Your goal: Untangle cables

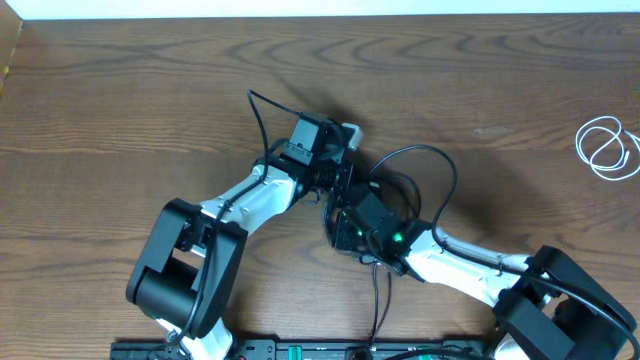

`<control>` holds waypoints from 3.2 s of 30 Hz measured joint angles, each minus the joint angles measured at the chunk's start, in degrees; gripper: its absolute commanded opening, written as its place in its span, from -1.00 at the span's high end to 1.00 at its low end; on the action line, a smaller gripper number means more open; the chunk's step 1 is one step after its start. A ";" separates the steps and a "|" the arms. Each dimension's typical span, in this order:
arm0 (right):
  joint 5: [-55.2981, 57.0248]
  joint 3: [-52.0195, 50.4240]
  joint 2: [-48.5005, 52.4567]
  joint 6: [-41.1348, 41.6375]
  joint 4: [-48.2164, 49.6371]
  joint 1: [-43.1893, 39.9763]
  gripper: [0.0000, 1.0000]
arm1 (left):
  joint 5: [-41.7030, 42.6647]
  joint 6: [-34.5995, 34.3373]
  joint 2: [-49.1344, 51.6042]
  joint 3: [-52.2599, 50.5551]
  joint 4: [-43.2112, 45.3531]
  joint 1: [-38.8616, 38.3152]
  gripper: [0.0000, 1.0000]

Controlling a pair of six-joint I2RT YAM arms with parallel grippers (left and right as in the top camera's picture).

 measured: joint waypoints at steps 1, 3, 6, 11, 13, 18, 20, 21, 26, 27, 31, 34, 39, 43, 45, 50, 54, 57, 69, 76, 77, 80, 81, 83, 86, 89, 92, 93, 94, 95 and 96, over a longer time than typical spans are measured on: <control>-0.68 -0.11 0.00 -0.33 0.33 0.50 0.82 | -1.38 -0.24 0.02 0.09 0.35 0.31 0.24; -3.26 -0.17 -0.04 -2.23 0.98 0.96 0.81 | -2.91 -0.39 0.02 0.11 0.33 1.31 0.10; -8.57 -0.24 -0.59 -7.50 0.96 1.03 0.78 | -3.58 -1.16 -0.09 0.55 0.98 1.27 -0.10; -14.99 -0.13 -3.98 -13.22 -5.18 -2.47 0.74 | -3.65 -2.27 -1.38 0.70 -0.17 0.09 -0.26; -16.41 -0.15 -4.37 -15.08 -7.19 -5.25 0.67 | -3.93 -2.71 -2.80 1.09 -0.44 0.22 -0.34; -16.20 -0.17 -4.46 -18.67 -7.58 -12.33 0.56 | -4.81 -3.78 -7.17 1.20 -3.02 0.63 -0.35; -16.02 -0.11 -4.46 -19.98 -6.73 -15.58 0.56 | -5.88 -4.81 -9.09 1.20 -5.60 0.35 -0.35; -16.04 -0.11 -4.48 -20.68 -6.86 -16.81 0.55 | -6.91 -5.79 -10.12 1.22 -7.76 0.11 -0.34; -16.13 -0.11 -4.48 -23.67 -8.24 -21.66 0.53 | -10.03 -7.98 -12.00 1.29 -20.41 0.04 -0.18; -16.06 -0.11 -4.48 -23.91 -8.35 -21.84 0.53 | -10.97 -8.22 -12.00 1.29 -24.24 0.04 -0.18; -14.78 -0.11 -4.48 -24.61 -8.83 -21.20 0.50 | -15.34 -8.76 -11.89 1.07 -35.93 0.04 -0.18; -11.93 -0.11 -4.48 -24.85 -8.76 -19.21 0.46 | -17.66 -8.85 -11.19 1.07 -39.54 0.04 -0.18; -6.67 -0.11 -4.48 -25.07 -7.63 -15.58 0.45 | -19.23 -9.11 -9.68 0.81 -39.63 0.04 -0.18; -4.37 -0.11 -4.48 -25.11 -6.75 -14.43 0.45 | -19.45 -11.56 -8.66 -1.07 -38.47 0.04 -0.17; -3.74 -0.11 -4.48 -25.18 -6.49 -14.32 0.44 | -19.17 -12.55 -8.07 -2.36 -37.07 0.04 0.00; -2.93 -0.11 -4.48 -25.22 -6.27 -13.86 0.44 | -18.73 -14.23 -7.37 -4.28 -36.92 0.04 0.13; -2.86 -0.11 -4.48 -25.24 -6.47 -13.66 0.44 | -18.82 -15.41 -7.37 -4.33 -36.98 0.04 0.32; -2.84 -0.11 -4.48 -25.24 -6.86 -13.53 0.44 | -19.45 -16.02 -7.37 -4.33 -37.53 0.04 0.52; -2.84 -0.11 0.20 -25.20 -0.74 -9.49 0.49 | -23.41 -12.83 -7.37 -3.39 -37.88 4.31 0.85; -1.07 2.05 5.20 -24.83 3.19 -9.49 0.65 | -33.29 -11.50 -7.37 -1.66 -34.16 10.99 0.85; 0.00 2.36 5.73 -24.76 3.76 -9.49 0.65 | -33.68 -11.47 -7.37 -1.62 -33.62 11.80 0.85; 3.02 2.95 6.32 -24.59 4.28 -9.51 0.63 | -30.01 -11.30 -7.37 -1.57 -34.05 13.77 0.74; 4.02 2.95 6.36 -24.59 4.61 -9.51 0.62 | -27.26 -10.69 -7.37 -1.57 -34.77 14.05 0.66; 5.31 2.93 6.51 -24.59 5.16 -9.51 0.61 | -21.57 -10.08 -7.37 -1.57 -36.00 14.10 0.57; 6.54 2.93 6.56 -24.59 5.35 -9.51 0.60 | -15.30 -8.98 -7.37 -1.57 -37.44 13.62 0.28; 7.37 2.93 6.56 -24.59 5.33 -9.51 0.60 | -12.31 -8.61 -7.37 -1.64 -37.16 12.92 0.16; 7.43 2.93 6.56 -24.59 5.33 -9.51 0.60 | -10.82 -8.57 -7.32 -1.88 -35.85 12.72 0.16; 7.43 2.93 6.56 -24.59 5.33 -9.51 0.60 | -10.40 -8.57 -7.28 -1.92 -35.06 12.74 0.15; 7.43 2.93 6.56 -24.59 5.33 -9.51 0.60 | -10.19 -8.55 -7.23 -1.95 -34.38 12.74 0.16; 7.43 2.93 6.56 -24.59 5.33 -9.51 0.60 | -9.97 -8.55 -7.23 -1.95 -33.81 12.74 0.11; 7.43 2.93 6.56 -24.59 5.33 -9.51 0.60 | -9.81 -8.50 -7.23 -1.97 -33.40 12.72 -0.03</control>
